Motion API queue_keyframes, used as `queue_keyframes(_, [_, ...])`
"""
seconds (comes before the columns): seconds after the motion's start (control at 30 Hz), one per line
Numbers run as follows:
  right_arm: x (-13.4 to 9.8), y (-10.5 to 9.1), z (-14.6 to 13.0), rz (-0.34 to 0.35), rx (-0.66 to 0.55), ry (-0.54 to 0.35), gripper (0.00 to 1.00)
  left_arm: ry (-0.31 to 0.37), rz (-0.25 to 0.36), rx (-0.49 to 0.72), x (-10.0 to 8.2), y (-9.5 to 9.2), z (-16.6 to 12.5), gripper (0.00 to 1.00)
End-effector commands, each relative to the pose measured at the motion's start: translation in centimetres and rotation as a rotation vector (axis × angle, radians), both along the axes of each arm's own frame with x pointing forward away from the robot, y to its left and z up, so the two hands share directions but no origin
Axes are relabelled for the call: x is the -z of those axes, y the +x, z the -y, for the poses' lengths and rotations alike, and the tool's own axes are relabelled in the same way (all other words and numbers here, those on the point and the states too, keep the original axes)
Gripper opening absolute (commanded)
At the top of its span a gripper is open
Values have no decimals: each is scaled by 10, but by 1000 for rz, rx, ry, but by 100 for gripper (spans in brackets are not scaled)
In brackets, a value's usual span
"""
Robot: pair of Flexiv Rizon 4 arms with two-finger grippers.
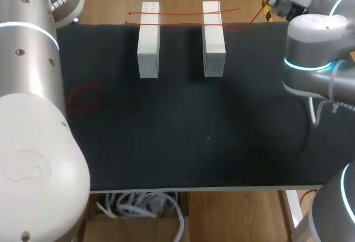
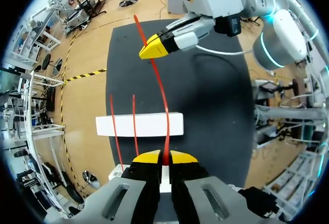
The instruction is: Grab the tape and strap the tape.
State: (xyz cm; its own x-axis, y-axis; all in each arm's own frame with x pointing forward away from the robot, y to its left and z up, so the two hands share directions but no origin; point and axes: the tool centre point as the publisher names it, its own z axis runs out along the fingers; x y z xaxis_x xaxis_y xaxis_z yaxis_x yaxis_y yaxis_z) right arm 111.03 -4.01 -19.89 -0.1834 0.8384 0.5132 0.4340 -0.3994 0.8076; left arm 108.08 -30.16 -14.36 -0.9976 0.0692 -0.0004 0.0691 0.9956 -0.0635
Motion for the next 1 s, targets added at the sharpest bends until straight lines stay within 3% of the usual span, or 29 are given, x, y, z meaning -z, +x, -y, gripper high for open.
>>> queue_keyframes(0.03, [1,4,0,111,-215,-247,0,3,-1,-1,0,0,0,0])
queue_keyframes(0.43, [1,4,0,111,-215,-247,0,3,-1,-1,0,0,0,0])
queue_keyframes(0.73, [-12,-19,-51,305,-80,-532,0,3,-1,-1,0,0,0,0])
queue_keyframes(0.87, [-11,-23,-50,319,-15,-617,0,3,-1,-1,0,0,0,0])
queue_keyframes(1.0, [-15,-15,-45,343,3,-698,0,3,-1,-1,0,0,0,0])
